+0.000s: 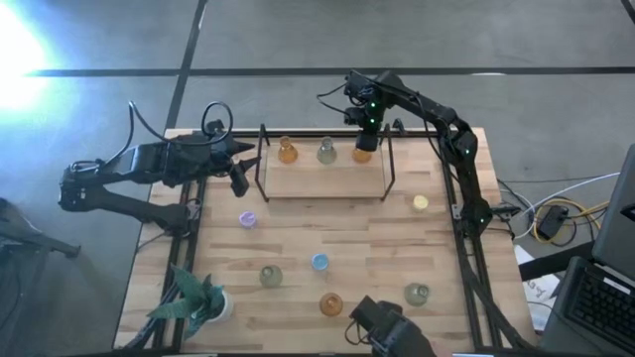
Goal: Pick & Place candle stick holders
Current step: Put the top yellow glass candle holder on the shelf, then put the light yellow candle on the shelf
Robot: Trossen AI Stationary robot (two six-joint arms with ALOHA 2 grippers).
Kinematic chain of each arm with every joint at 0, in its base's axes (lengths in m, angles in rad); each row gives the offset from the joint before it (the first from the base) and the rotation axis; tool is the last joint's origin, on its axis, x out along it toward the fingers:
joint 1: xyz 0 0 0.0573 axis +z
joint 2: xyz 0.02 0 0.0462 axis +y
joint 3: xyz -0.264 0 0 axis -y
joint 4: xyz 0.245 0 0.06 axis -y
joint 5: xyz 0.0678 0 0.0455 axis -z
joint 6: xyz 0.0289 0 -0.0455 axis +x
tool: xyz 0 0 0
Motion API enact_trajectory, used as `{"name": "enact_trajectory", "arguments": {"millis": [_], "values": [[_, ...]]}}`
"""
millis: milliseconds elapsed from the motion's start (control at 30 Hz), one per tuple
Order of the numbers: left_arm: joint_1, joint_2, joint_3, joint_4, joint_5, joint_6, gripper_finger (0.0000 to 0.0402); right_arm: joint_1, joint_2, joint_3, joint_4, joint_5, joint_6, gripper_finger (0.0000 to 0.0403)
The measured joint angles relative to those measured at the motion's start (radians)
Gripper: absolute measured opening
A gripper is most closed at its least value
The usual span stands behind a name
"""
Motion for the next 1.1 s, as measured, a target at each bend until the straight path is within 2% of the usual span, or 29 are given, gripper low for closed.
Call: {"name": "enact_trajectory", "arguments": {"millis": [733,1100], "values": [[0.0,0.0,0.0,0.0,0.0,-0.006,0.0172,0.001,-0.005,0.0,0.009,0.024,0.024,0.0141],[0.0,0.0,0.0,0.0,0.0,-0.007,0.0172,0.001,-0.074,0.0,0.015,0.023,0.03,0.0125]]}}
